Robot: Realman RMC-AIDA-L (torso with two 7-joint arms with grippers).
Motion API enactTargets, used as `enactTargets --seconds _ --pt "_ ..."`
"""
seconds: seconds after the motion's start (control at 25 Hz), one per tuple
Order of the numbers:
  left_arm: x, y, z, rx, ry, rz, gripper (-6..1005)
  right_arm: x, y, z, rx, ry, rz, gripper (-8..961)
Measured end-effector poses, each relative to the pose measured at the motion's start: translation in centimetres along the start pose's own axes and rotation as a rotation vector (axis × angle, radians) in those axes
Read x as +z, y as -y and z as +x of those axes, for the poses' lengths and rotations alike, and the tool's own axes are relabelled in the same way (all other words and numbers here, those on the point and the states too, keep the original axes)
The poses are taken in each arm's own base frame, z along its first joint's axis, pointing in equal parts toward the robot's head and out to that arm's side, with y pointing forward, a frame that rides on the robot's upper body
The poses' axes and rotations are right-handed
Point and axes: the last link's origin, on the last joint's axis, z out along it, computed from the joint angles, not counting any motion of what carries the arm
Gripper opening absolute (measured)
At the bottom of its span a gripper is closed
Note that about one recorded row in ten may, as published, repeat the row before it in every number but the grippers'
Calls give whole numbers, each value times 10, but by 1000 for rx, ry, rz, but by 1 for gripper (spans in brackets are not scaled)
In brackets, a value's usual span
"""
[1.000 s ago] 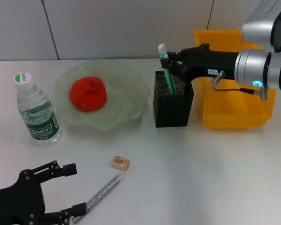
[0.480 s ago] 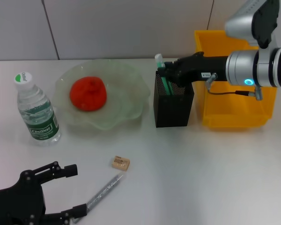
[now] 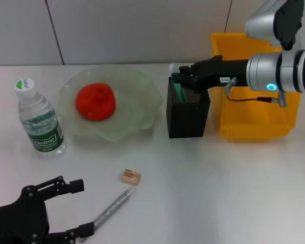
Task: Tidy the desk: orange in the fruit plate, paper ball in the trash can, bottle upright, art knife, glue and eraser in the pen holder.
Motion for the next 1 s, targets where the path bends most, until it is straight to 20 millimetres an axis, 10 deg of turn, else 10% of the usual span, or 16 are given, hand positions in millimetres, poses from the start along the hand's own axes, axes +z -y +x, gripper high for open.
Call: enactTargets --seconds 0.2,0.48,0.76,1.0 --pt "0 0 0 0 -2 -3 863 -7 1 -11 7 21 -4 257" --pt "1 0 1 -1 -4 -4 863 -32 -13 -40 -12 -51 -90 581" --pt "2 1 1 -5 -5 -6 863 -55 -53 -83 -149 -321 -141 580" --pt "2 1 2 -14 -1 -12 863 -28 -88 -97 -232 -640 -201 579"
